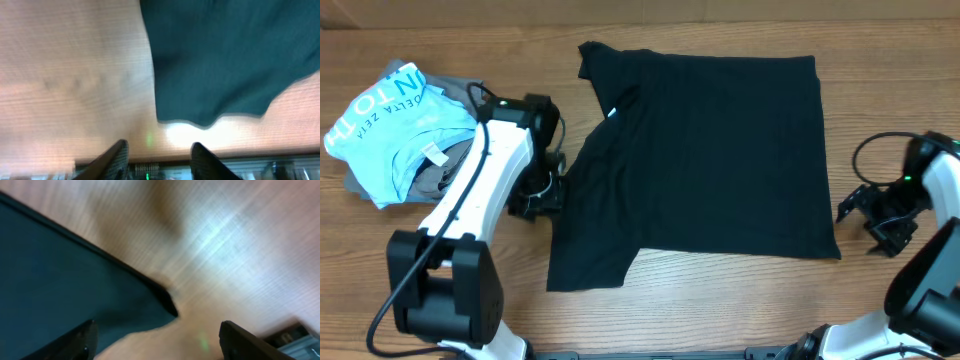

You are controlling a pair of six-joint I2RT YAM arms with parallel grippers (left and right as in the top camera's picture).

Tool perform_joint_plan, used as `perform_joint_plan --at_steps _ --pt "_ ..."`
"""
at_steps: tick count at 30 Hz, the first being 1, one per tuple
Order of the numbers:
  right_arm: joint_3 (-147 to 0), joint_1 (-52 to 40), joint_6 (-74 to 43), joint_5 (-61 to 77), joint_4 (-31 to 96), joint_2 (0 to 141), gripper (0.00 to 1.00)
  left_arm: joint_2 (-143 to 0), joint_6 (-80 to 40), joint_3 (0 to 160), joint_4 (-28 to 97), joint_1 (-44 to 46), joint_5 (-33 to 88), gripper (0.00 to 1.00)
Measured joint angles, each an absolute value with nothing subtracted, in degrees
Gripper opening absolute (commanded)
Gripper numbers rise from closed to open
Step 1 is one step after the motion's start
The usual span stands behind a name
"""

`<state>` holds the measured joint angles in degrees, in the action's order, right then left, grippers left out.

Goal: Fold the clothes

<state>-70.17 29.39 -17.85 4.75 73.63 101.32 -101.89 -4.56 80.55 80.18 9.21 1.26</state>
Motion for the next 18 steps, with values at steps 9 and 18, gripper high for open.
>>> perform_joint_plan --at_steps 9,18 --pt "-71.48 27.03 -5.52 28.58 66.59 99.66 0.64 -105.56 -4.1 80.6 56.05 9.13 5.37 0.42" --pt "-71.48 21.26 -3.4 33.06 65.01 99.63 0.62 -117.67 -3.9 80.6 45.74 9.13 7.42 0.11"
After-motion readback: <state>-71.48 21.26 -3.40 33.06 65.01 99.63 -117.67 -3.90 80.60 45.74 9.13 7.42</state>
